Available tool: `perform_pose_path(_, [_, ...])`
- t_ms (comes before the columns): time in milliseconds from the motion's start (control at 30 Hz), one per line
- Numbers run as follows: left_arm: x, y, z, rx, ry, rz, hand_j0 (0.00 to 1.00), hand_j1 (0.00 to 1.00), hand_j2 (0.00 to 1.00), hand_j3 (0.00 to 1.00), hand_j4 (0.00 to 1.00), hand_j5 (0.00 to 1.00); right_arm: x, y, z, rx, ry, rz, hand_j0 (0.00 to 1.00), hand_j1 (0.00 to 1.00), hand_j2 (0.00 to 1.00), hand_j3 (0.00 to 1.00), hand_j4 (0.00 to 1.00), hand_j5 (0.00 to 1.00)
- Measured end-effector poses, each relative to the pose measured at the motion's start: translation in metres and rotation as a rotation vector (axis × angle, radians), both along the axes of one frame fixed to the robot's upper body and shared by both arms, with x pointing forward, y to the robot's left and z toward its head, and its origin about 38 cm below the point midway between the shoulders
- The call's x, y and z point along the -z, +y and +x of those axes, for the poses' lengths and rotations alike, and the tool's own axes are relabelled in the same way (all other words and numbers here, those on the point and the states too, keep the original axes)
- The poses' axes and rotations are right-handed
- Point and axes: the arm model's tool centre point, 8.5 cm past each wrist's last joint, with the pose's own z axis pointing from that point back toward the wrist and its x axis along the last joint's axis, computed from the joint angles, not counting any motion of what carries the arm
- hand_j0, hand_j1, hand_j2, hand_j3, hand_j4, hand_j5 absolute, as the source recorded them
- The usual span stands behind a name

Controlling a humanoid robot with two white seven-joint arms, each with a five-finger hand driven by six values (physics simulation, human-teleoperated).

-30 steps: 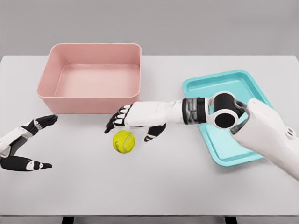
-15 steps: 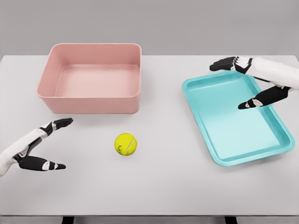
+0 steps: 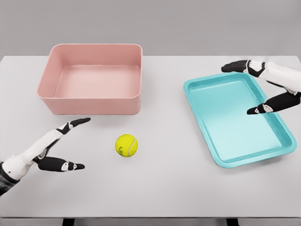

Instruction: Put the tennis from the blue tray into the pink basket with both arms

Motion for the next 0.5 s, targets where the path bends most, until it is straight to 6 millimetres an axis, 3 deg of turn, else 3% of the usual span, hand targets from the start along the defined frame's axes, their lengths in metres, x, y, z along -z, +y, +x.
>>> perform_pose_path(133, [0.011, -0.009, -0.002, 0.008, 0.047, 0.004, 1.00, 1.00, 1.00, 1.00, 1.00, 1.00, -0.001, 0.001, -0.002, -0.004, -0.001, -0.003, 1.00, 1.00, 1.00, 1.00, 1.00, 1.00])
perform_pose_path(500, [0.017, -0.036, 0.018, 0.006, 0.133, -0.008, 1.00, 1.00, 1.00, 1.00, 1.00, 1.00, -0.004, 0.002, -0.002, 0.001, 0.000, -0.007, 1.00, 1.00, 1.00, 1.00, 1.00, 1.00])
